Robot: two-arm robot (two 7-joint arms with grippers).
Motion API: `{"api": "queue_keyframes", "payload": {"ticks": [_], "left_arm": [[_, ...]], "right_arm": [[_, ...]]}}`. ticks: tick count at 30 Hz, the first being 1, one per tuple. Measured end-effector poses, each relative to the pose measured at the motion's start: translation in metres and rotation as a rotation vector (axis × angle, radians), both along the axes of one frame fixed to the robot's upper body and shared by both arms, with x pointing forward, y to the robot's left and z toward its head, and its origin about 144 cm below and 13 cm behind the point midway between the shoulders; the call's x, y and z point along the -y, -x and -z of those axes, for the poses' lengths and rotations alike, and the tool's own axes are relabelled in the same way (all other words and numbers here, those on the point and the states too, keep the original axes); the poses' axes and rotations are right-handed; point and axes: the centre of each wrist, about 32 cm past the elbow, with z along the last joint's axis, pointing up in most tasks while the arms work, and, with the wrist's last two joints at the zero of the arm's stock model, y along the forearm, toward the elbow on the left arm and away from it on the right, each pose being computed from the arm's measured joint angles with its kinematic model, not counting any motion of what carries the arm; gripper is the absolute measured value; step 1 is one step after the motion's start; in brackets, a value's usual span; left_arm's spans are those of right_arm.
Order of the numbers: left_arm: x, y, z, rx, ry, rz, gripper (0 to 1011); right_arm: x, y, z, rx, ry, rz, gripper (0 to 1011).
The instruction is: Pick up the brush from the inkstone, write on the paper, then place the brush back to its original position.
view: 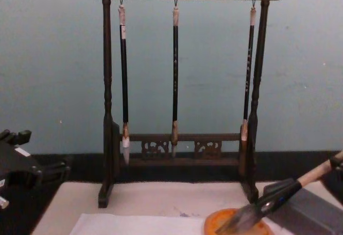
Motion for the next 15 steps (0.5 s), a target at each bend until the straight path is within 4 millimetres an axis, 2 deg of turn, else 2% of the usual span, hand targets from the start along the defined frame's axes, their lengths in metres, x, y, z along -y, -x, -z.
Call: {"api": "queue_keyframes", "payload": {"ticks": [5, 15], "left_arm": [[0.0, 0.0, 0.0, 0.0, 0.0, 0.0, 1010], [0.0, 0.0, 0.0, 0.0, 0.0, 0.0, 1010]], "right_arm": [[-0.0015, 0.0043, -0.0033, -0.014, -0.082, -0.01, 1000], [-0.0024, 0.0101, -0.0093, -0.173, -0.476, 0.008, 1000]]}}
